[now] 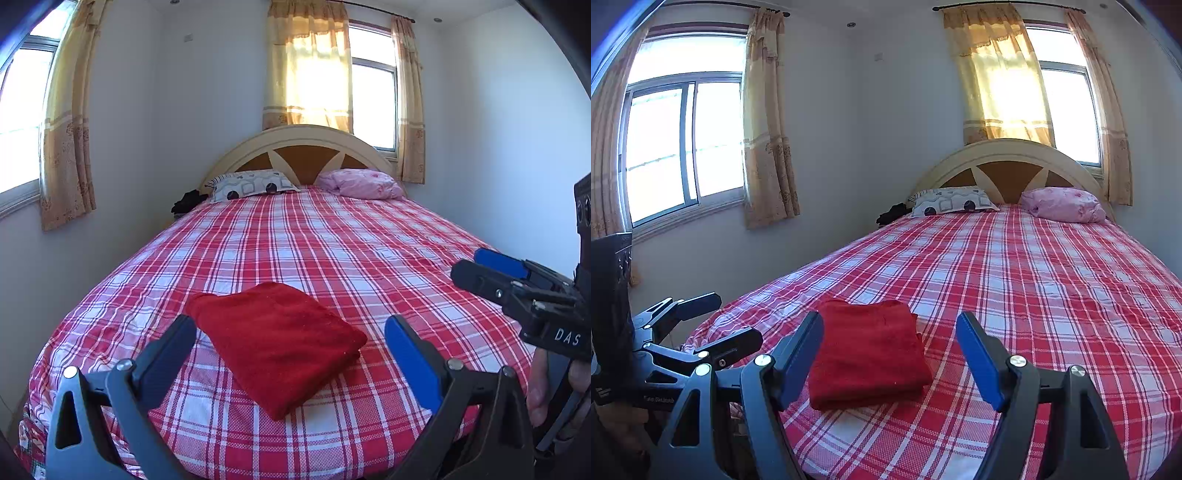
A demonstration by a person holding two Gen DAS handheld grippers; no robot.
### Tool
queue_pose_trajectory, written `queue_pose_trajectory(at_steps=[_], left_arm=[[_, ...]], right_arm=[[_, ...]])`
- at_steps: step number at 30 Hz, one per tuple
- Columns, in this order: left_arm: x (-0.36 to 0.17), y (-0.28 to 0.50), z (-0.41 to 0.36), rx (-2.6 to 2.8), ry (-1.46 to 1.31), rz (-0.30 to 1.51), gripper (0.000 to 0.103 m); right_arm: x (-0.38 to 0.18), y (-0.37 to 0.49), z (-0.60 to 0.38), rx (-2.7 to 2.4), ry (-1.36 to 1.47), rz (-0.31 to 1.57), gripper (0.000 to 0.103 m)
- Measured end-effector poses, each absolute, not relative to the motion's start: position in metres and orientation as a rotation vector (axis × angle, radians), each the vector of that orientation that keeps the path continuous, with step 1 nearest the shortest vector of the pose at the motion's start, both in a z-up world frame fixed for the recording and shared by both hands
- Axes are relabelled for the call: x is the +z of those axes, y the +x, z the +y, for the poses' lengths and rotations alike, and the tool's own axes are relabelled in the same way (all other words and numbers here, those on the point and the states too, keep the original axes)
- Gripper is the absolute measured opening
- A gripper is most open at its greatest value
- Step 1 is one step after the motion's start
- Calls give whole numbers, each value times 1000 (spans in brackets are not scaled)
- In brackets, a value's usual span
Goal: Fold small clothes
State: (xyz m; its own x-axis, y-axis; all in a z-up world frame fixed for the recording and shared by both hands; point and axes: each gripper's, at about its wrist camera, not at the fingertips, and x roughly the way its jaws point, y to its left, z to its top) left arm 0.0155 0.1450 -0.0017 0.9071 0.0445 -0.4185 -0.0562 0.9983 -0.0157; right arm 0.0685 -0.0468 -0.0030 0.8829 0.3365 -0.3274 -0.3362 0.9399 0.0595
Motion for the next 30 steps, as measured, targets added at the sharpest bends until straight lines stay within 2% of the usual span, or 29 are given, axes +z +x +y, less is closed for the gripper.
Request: queue_pose_trajectory(at_steps=[30], left_arm=[[3, 14, 139, 74, -12, 436, 103]], right_arm=[[2, 53, -46, 329, -7, 292, 75]])
